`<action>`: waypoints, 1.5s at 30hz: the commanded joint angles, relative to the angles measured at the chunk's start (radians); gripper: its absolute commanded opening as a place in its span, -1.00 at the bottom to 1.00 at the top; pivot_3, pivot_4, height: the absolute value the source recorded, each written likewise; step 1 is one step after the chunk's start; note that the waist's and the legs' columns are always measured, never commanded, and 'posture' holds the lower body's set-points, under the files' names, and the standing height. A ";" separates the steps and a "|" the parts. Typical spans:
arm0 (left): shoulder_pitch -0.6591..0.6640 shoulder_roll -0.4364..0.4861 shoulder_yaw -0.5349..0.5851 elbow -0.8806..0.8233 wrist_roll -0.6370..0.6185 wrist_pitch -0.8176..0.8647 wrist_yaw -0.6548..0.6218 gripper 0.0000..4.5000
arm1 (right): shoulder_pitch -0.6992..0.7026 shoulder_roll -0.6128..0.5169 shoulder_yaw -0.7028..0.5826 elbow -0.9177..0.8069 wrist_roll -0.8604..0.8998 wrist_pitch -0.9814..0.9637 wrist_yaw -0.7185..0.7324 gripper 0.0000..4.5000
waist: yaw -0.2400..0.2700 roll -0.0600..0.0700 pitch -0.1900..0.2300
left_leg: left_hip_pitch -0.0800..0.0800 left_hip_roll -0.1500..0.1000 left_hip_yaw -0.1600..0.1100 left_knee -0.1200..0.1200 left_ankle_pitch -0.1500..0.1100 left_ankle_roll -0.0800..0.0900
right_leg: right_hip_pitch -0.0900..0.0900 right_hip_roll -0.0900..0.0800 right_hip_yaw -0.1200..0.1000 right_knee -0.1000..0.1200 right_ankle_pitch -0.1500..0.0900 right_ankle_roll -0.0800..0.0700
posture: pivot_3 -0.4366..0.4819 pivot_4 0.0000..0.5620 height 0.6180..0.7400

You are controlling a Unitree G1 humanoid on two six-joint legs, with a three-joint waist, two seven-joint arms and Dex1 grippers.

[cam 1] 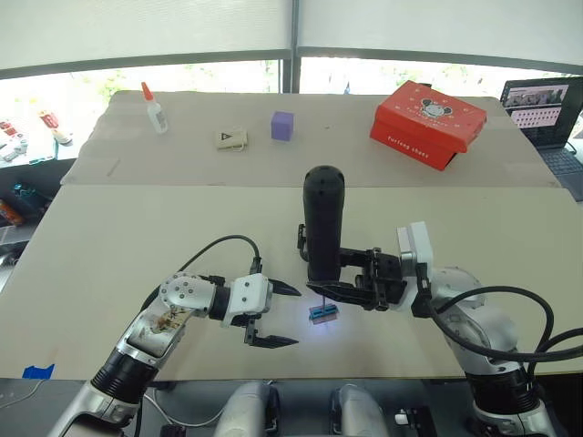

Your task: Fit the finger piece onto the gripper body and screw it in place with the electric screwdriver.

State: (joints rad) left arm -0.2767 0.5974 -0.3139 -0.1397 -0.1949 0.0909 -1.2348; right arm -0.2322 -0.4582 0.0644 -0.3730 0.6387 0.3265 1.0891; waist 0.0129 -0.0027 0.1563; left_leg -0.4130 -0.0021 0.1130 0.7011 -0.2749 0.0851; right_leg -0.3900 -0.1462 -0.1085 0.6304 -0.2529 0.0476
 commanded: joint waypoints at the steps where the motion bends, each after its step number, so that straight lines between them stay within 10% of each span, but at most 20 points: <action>1: -0.019 -0.005 0.006 -0.005 -0.013 -0.004 0.001 1.00 | -0.023 0.003 -0.022 -0.026 0.013 -0.040 0.002 -0.15 | 0.000 0.000 0.000 | 0.000 0.000 0.000 0.000 0.000 0.000 | 0.000 0.000 0.000 0.000 0.000 0.000 | -0.05 -0.47 1.00; 45: -0.047 -0.015 0.016 0.023 -0.020 0.007 0.016 1.00 | -0.028 0.000 -0.012 -0.042 0.016 -0.014 0.010 -0.15 | 0.000 0.000 0.000 | 0.000 0.000 0.000 0.000 0.000 0.000 | 0.000 0.000 0.000 0.000 0.000 0.000 | -0.05 -0.47 1.00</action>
State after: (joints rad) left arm -0.3127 0.5863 -0.3130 -0.1022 -0.1968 0.0984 -1.2243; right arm -0.2531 -0.4585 0.0654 -0.3634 0.6140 0.3199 1.0998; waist 0.0126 -0.0027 0.1563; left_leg -0.4130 -0.0021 0.1130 0.7012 -0.2749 0.0851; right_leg -0.3900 -0.1462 -0.1085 0.6306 -0.2529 0.0476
